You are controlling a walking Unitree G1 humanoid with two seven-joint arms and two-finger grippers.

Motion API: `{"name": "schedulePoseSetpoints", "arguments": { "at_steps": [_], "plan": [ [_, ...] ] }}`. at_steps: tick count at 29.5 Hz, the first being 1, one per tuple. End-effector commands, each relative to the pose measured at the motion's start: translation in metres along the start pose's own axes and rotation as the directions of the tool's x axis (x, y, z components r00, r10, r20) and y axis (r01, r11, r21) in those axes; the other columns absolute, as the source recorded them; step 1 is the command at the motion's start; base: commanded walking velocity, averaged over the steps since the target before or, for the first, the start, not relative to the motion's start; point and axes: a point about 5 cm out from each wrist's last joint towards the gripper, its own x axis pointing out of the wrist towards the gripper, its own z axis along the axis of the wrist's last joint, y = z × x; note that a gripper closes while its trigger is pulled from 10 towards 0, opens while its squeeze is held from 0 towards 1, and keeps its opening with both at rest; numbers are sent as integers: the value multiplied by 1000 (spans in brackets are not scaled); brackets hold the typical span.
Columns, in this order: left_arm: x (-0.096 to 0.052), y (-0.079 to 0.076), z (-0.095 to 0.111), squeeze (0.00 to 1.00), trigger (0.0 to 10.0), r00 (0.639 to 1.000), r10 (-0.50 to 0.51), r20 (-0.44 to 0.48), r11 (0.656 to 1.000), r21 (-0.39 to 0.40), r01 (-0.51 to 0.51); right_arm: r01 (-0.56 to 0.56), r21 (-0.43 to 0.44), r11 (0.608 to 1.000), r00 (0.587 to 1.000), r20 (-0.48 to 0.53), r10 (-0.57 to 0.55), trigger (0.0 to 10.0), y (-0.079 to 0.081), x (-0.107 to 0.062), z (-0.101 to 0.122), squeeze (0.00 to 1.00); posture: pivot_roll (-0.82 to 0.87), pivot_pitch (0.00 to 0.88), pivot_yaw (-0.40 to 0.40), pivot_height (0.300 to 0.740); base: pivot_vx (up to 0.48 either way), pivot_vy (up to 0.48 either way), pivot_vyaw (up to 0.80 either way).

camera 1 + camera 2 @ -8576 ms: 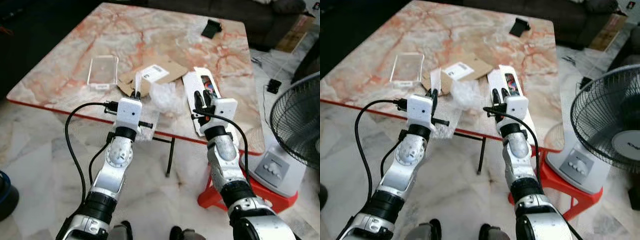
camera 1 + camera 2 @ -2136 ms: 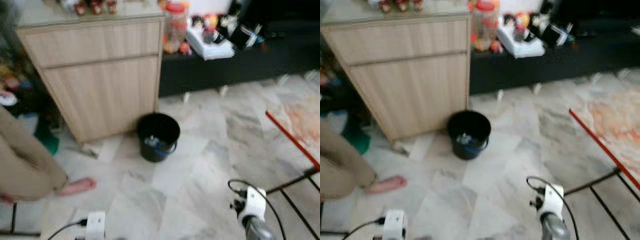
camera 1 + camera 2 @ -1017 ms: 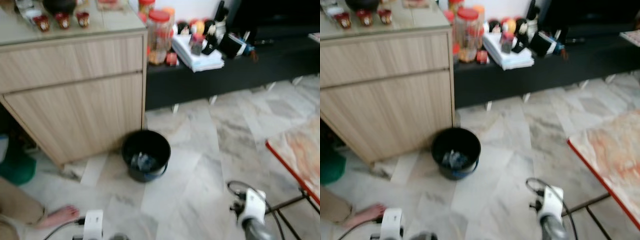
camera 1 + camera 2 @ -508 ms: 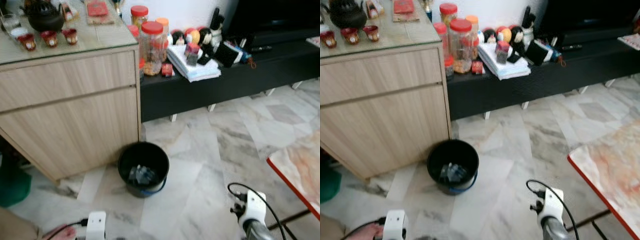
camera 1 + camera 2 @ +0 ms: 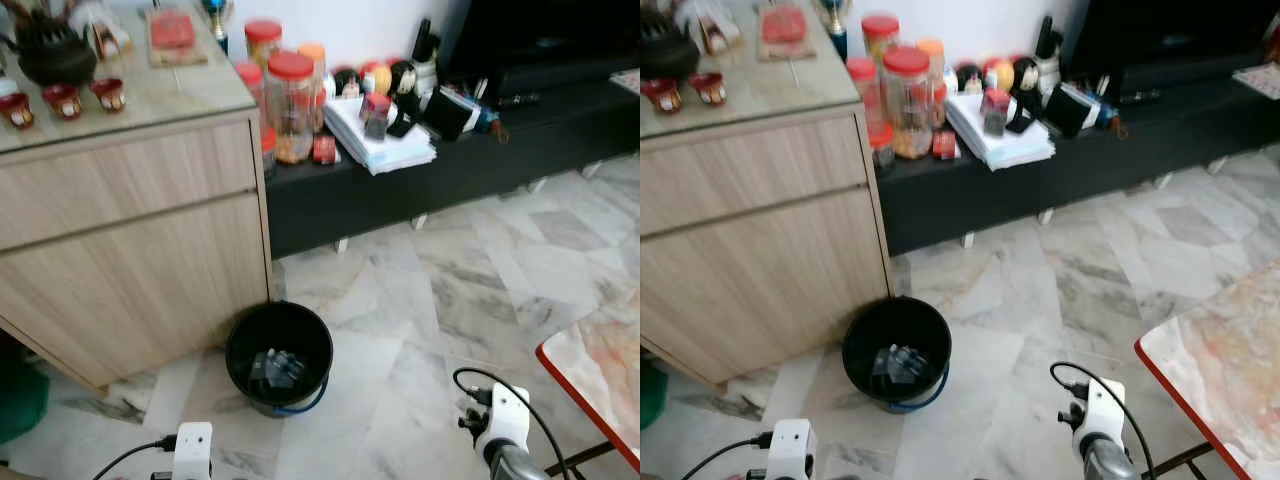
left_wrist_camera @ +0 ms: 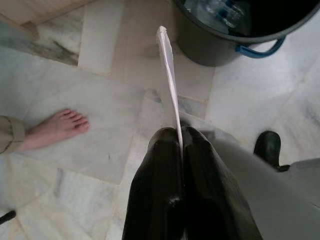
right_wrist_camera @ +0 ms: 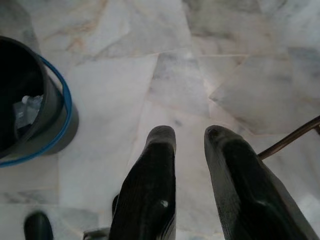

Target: Picking trash to rubbish bin

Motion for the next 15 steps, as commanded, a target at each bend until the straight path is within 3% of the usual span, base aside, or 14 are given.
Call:
{"name": "schedulePoseSetpoints", "arguments": {
  "at_steps": [1, 5, 15],
  "plan": [
    [-2, 2, -9, 0, 10000, 999, 3, -41, 1000, 16, -2, -11, -7, 1000, 1000, -10, 11, 10000, 2, -1, -3, 0, 91, 185, -88, 740, 341, 0, 525],
    [-2, 1, -8, 0, 10000, 999, 3, -38, 1000, 13, -2, -8, -7, 1000, 1000, -17, 7, 10000, 1, -1, -4, 0, 93, 189, -90, 740, 345, 0, 731],
    [-3, 3, -11, 0, 10000, 999, 5, -48, 1000, 14, -4, -1, 9, 1000, 1000, -15, 1, 10000, 0, 0, -2, 0, 94, 191, -93, 740, 345, 0, 0]
  ]
}}
